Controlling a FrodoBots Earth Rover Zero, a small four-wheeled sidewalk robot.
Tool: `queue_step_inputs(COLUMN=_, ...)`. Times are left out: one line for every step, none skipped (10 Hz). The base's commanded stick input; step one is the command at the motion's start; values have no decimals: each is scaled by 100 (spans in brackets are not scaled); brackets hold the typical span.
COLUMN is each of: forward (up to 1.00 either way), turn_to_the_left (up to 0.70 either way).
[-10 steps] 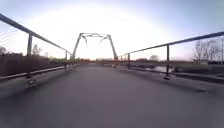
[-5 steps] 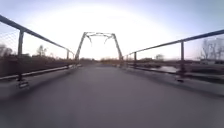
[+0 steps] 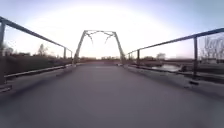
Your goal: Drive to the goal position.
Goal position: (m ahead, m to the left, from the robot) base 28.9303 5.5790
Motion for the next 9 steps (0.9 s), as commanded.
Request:
queue_step_inputs(forward=100, turn_to_the_left=1)
queue_step_inputs(forward=100, turn_to_the_left=1)
queue_step_inputs(forward=100, turn_to_the_left=1)
queue_step_inputs(forward=100, turn_to_the_left=1)
queue_step_inputs(forward=100, turn_to_the_left=1)
queue_step_inputs(forward=100, turn_to_the_left=1)
queue_step_inputs(forward=100, turn_to_the_left=1)
queue_step_inputs(forward=100, turn_to_the_left=1)
queue_step_inputs(forward=100, turn_to_the_left=1)
